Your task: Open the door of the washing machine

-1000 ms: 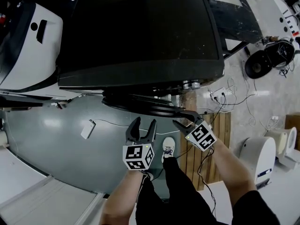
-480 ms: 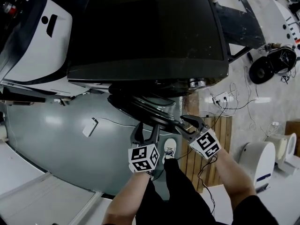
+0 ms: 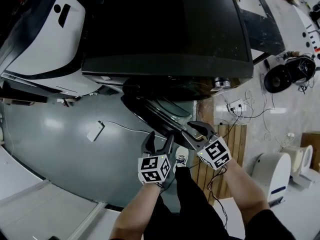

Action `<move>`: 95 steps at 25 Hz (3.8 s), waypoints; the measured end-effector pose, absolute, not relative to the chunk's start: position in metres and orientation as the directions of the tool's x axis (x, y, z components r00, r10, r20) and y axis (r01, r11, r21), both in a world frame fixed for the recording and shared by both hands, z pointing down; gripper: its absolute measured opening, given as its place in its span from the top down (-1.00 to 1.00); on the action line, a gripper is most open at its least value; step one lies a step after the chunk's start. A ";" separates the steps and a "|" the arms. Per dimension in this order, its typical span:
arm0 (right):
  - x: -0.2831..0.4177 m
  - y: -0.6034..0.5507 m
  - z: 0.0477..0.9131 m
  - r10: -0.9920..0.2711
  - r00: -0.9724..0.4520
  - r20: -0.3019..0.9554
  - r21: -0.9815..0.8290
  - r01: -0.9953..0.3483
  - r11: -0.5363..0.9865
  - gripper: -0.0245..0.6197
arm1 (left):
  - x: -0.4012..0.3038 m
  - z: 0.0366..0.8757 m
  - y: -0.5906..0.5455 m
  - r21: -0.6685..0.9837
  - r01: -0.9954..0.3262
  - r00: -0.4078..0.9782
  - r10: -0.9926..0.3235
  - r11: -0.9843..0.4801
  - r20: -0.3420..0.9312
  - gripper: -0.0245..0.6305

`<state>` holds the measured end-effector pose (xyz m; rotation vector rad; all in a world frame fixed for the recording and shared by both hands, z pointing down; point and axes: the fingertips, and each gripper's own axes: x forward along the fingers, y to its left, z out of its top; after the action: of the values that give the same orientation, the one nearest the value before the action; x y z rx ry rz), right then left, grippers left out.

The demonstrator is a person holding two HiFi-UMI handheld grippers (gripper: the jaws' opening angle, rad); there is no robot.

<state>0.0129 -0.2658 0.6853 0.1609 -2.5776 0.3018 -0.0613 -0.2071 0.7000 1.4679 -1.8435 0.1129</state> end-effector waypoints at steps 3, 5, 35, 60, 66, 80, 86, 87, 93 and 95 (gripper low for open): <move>0.009 -0.259 0.679 -0.090 -0.849 0.521 -0.186 -0.216 0.959 0.49 | -0.065 0.700 -0.194 0.375 -0.872 -0.027 -0.797 0.314 0.603 -0.04; 0.007 -0.253 0.674 -0.108 -0.848 0.519 -0.185 -0.235 0.954 0.49 | -0.067 0.700 -0.184 0.372 -0.879 -0.014 -0.796 0.299 0.606 -0.04; -0.137 -0.072 0.675 0.029 -0.875 0.483 -0.319 -0.145 0.937 0.50 | -0.173 0.698 -0.001 0.273 -0.888 -0.123 -0.764 0.369 0.633 0.43; -0.243 -0.010 0.670 0.101 -0.872 0.479 -0.325 -0.069 0.943 0.52 | -0.306 0.700 0.067 0.154 -0.870 -0.266 -0.708 0.469 0.655 0.44; -0.260 0.001 0.661 0.107 -0.872 0.478 -0.321 -0.060 0.945 0.53 | -0.324 0.688 0.080 0.164 -0.847 -0.301 -0.709 0.506 0.637 0.55; -0.234 0.000 0.540 -0.059 -0.921 0.385 -0.262 -0.170 0.950 0.87 | -0.296 0.556 0.105 0.248 -0.912 -0.180 -0.863 0.326 0.471 0.87; -0.174 -0.004 0.455 -0.233 -0.923 0.306 -0.188 -0.299 0.935 0.87 | -0.267 0.470 0.107 0.208 -0.959 -0.111 -0.928 0.194 0.355 0.87; -0.162 -0.006 0.444 -0.263 -0.920 0.292 -0.179 -0.323 0.929 0.87 | -0.261 0.461 0.104 0.198 -0.965 -0.099 -0.935 0.174 0.341 0.87; -0.078 -0.017 0.415 -0.417 -0.870 0.265 -0.166 -0.467 0.869 0.87 | -0.210 0.427 0.086 0.174 -0.983 -0.005 -0.951 0.062 0.310 0.87; -0.053 -0.021 0.411 -0.449 -0.852 0.269 -0.168 -0.501 0.849 0.87 | -0.189 0.420 0.081 0.178 -0.984 0.028 -0.952 0.027 0.303 0.87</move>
<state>-0.0530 -0.0210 0.4114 0.7308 -2.8061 0.3434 -0.1893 0.0810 0.4200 1.9739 -1.9732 0.1281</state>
